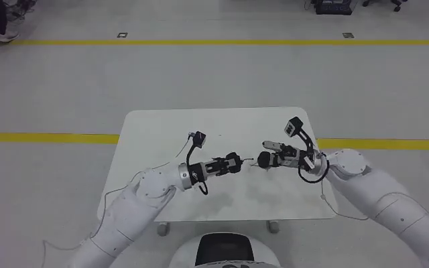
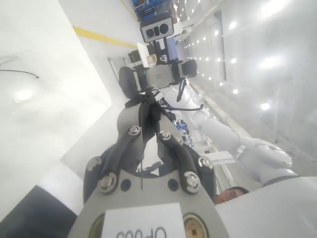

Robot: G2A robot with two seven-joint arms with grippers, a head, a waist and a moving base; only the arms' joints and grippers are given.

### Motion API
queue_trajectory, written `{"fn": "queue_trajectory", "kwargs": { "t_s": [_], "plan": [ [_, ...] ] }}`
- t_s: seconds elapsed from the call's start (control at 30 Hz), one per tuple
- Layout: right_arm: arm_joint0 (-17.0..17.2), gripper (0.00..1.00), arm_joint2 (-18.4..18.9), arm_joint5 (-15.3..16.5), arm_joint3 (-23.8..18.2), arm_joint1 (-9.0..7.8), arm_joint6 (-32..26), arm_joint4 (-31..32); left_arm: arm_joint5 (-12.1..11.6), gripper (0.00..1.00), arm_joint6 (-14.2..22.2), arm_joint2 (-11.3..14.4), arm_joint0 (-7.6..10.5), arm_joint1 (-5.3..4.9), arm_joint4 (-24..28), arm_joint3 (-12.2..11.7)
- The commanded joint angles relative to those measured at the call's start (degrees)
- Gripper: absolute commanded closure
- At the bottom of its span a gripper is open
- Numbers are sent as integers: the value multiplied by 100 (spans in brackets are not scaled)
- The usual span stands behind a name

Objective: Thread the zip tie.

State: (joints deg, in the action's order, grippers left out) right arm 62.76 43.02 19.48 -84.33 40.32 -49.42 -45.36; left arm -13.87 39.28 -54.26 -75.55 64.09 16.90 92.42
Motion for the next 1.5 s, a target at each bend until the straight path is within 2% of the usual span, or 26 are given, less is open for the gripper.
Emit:
{"fn": "queue_trajectory", "kwargs": {
  "t_s": [0.0, 0.17, 0.23, 0.3, 0.33, 0.43, 0.63, 0.67, 0.7, 0.77, 0.87, 0.93, 1.03, 1.23, 1.47],
  "plan": [
    [259, 0, 367, 0, -200, 14, 334, 731, 82, 100, 118, -34, 12, -8, 208, -4],
    [1005, 0, 1174, 0, -797, 101, 1179, 2257, 146, 100, 348, -150, 27, -36, 562, -15],
    [1224, 0, 1365, 0, -962, 136, 1458, 2801, 178, 100, 389, -161, 20, -43, 620, -2],
    [1432, 0, 1473, 0, -1083, 173, 1907, 3603, 199, 100, 439, -171, 16, -50, 679, 10],
    [1457, 0, 1476, 0, -1092, 179, 1964, 3695, 220, 100, 451, -171, 15, -53, 683, 9],
    [1457, 0, 1476, 0, -1092, 179, 1964, 3695, 79, 100, 527, -131, 54, -57, 542, 58],
    [1457, 0, 1476, 0, -1092, 179, 1964, 3695, 79, 100, 527, -131, 54, -57, 542, 58],
    [1450, 0, 1485, -7, -1091, 178, 1984, 3757, 79, 100, 527, -131, 54, -57, 542, 58],
    [1435, 0, 1491, 0, -1108, 177, 2013, 4090, 115, 100, 468, -112, 40, -54, 537, 69],
    [1472, 0, 1508, 0, -1361, 206, 2107, 4086, 188, 100, 480, -84, 31, -50, 648, 90],
    [1470, 0, 1610, 0, -1462, 200, 2148, 4738, 182, 100, 694, -115, 32, -56, 1002, 47],
    [1453, 0, 1596, 0, -1577, 205, 2057, 4799, 177, 100, 784, -147, 38, -63, 1129, 19],
    [1352, 0, 1615, 0, -1530, 223, 1881, 4610, 162, 100, 862, -179, 28, -74, 1252, 6],
    [1089, 0, 1621, 0, -1391, 329, 1177, 4126, 149, 100, 974, -240, -10, -96, 1442, 8],
    [896, 0, 1713, 0, -1113, 561, 242, 3727, 153, 100, 952, -258, -34, -114, 1451, 29]
  ]
}}
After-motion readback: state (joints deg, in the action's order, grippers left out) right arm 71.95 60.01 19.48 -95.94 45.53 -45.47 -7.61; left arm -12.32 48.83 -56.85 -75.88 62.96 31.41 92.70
